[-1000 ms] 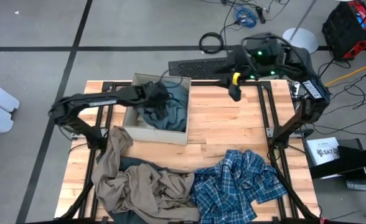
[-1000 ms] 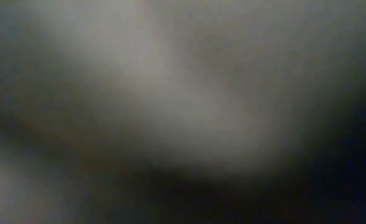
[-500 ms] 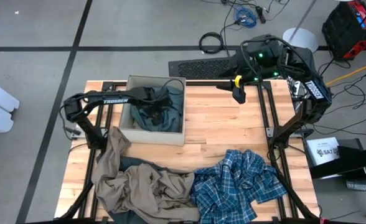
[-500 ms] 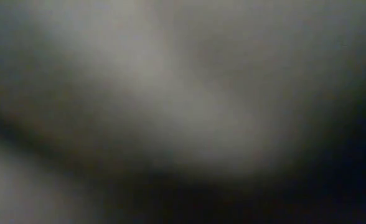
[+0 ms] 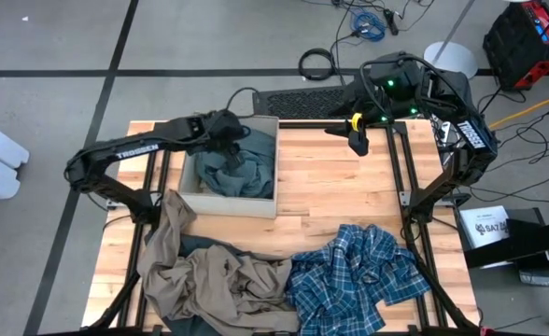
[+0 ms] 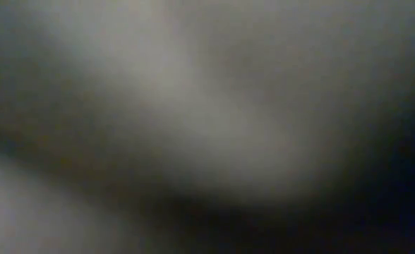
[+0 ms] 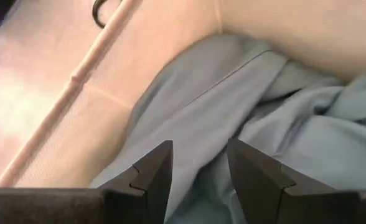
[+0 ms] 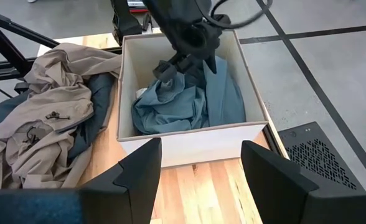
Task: Sort clothes
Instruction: Put the gray jeans into the white laundry bin, then put the blue long sleeve into the white laundry bin
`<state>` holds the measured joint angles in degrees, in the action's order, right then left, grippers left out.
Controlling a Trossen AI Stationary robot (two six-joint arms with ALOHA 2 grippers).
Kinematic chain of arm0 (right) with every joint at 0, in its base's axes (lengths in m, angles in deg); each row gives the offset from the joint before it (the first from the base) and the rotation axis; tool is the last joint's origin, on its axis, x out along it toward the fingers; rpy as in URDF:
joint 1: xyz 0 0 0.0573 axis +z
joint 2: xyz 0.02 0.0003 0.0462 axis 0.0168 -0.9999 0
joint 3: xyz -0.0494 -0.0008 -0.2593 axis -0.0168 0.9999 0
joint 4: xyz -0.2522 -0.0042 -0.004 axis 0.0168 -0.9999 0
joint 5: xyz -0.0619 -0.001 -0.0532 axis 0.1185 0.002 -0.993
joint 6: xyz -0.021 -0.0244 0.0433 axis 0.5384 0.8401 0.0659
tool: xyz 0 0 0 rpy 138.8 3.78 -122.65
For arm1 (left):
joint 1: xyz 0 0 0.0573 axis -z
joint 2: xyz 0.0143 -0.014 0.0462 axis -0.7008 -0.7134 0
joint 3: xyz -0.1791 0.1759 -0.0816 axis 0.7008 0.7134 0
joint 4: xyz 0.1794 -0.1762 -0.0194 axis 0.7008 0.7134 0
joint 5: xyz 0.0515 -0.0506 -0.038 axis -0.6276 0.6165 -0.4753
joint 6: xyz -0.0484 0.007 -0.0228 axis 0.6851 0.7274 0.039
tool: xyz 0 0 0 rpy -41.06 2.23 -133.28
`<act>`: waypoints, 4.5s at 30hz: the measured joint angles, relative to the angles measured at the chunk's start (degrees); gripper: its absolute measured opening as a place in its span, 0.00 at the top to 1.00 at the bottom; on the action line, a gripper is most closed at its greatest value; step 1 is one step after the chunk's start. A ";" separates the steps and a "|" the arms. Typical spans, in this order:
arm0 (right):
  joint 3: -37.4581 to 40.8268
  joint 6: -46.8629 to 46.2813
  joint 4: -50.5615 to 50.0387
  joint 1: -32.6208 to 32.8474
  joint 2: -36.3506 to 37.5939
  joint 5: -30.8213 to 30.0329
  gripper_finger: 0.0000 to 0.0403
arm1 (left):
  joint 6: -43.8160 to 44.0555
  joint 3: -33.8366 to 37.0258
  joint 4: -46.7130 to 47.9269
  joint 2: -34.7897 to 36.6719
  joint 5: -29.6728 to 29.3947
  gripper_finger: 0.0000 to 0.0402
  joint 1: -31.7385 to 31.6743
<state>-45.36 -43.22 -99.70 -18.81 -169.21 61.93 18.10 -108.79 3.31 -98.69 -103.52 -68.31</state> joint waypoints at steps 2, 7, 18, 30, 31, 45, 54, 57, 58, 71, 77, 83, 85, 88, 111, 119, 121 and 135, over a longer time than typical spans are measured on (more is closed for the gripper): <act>0.00 -0.04 0.00 0.00 0.00 0.00 0.48 | -0.04 0.02 0.79 -0.20 0.03 0.59 -0.32; 0.00 -1.19 -0.13 0.00 0.00 0.00 0.48 | -1.13 2.53 7.12 -0.55 0.73 0.59 -0.32; 0.02 0.21 -0.59 0.00 -0.02 -0.02 0.48 | -1.03 22.69 -15.94 -0.41 7.87 0.59 -0.98; 0.02 0.03 -0.44 -0.02 -0.02 -0.02 0.48 | -1.70 19.89 -13.42 1.87 9.24 0.59 -1.40; 0.02 0.04 -0.34 0.00 -0.02 -0.02 0.48 | -2.43 18.07 -12.55 2.54 9.38 0.59 -1.32; 8.39 0.51 -1.37 -1.63 0.91 -2.68 0.48 | -2.40 5.50 -5.79 12.02 9.34 0.59 0.79; 42.66 -7.41 9.87 -7.82 1.38 -2.84 0.48 | -2.38 5.44 -5.94 13.68 9.86 0.59 5.53; 56.04 -9.26 20.95 -8.46 1.17 -2.69 0.48 | -2.40 5.44 -5.89 13.66 9.89 0.59 6.53; 59.98 -9.60 24.63 -8.48 1.03 -2.55 0.48 | -2.40 5.44 -5.92 13.66 9.88 0.59 6.75; 87.38 -23.14 49.46 -9.56 1.03 -2.32 0.48 | -2.43 5.44 -9.28 13.66 9.88 0.59 7.09; 91.91 -24.08 54.81 -9.60 1.38 -1.26 0.48 | -2.45 5.43 -11.83 13.66 9.86 0.59 7.09; 94.83 -25.56 58.77 -9.57 1.51 -1.21 0.48 | -2.38 5.42 -11.71 13.66 9.86 0.59 7.09; 96.00 -25.71 60.20 -9.60 1.55 -0.93 0.48 | -2.36 5.42 -11.71 13.66 9.86 0.59 7.09; 97.05 -26.50 61.01 -9.60 1.62 -0.76 0.48 | -2.37 5.42 -11.75 13.66 9.86 0.59 7.09; 84.39 -27.21 45.83 -4.84 19.65 -1.81 0.48 | -2.78 5.42 -11.66 13.64 10.08 0.59 7.36; 84.32 -45.42 33.76 11.86 27.98 -1.36 0.48 | -4.60 5.42 -11.92 13.64 10.14 0.59 7.50; 84.32 -49.83 34.67 17.03 28.23 -2.44 0.48 | -5.45 5.42 -12.32 13.64 10.16 0.59 7.49; 84.24 -67.74 35.26 41.42 22.36 -4.35 0.48 | -4.65 5.40 -13.33 13.64 10.25 0.59 7.46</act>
<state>38.88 -110.96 -64.45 22.61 -146.85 57.58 13.44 -103.39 -10.02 -85.05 -93.26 -60.85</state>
